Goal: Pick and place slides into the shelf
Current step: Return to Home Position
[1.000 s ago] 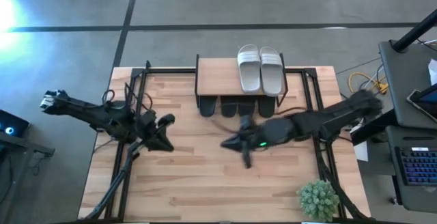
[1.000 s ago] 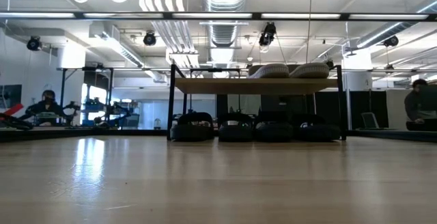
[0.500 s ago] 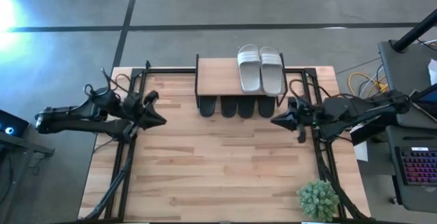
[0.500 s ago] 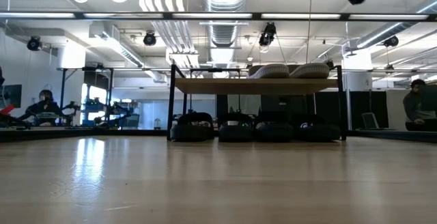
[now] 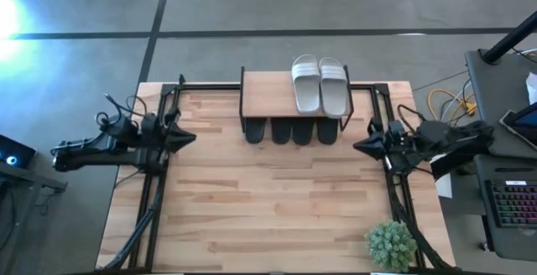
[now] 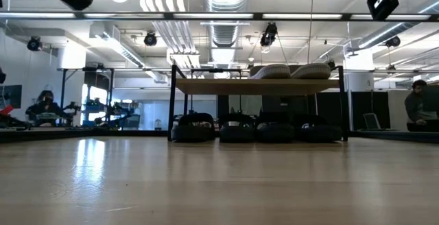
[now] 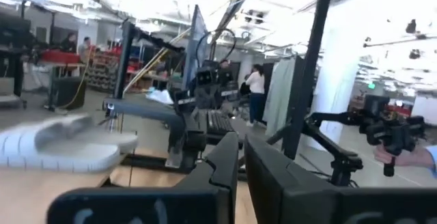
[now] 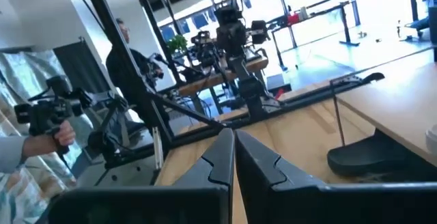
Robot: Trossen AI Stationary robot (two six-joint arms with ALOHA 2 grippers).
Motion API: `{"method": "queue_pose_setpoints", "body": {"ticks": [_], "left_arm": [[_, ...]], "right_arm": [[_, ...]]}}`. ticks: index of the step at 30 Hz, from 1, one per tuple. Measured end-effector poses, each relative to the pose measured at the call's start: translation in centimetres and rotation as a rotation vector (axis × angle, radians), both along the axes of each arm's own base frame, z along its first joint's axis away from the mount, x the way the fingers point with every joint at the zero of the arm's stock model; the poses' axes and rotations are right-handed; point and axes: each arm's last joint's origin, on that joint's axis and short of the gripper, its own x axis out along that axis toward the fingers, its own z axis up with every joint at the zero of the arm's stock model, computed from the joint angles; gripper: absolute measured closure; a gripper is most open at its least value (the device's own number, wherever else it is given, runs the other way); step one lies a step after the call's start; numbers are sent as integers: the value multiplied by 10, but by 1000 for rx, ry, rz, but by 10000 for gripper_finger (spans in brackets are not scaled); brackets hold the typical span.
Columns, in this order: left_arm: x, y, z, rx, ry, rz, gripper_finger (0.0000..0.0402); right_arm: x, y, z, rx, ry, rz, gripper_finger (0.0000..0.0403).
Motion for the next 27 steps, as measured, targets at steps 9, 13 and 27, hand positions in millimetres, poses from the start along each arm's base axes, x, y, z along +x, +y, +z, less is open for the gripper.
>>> {"method": "queue_pose_setpoints", "body": {"ticks": [9, 13, 27], "left_arm": [[1, 1, -51, -36, -52, 18, 388], [-1, 1, -73, -106, -39, 8, 388], [5, 6, -104, -178, 13, 25, 388]], "right_arm": [[-2, -2, -38, -11, -43, -58, 394], [1, -4, -58, -4, -51, -136, 394], [6, -4, -99, -39, -70, -186, 394]]}}
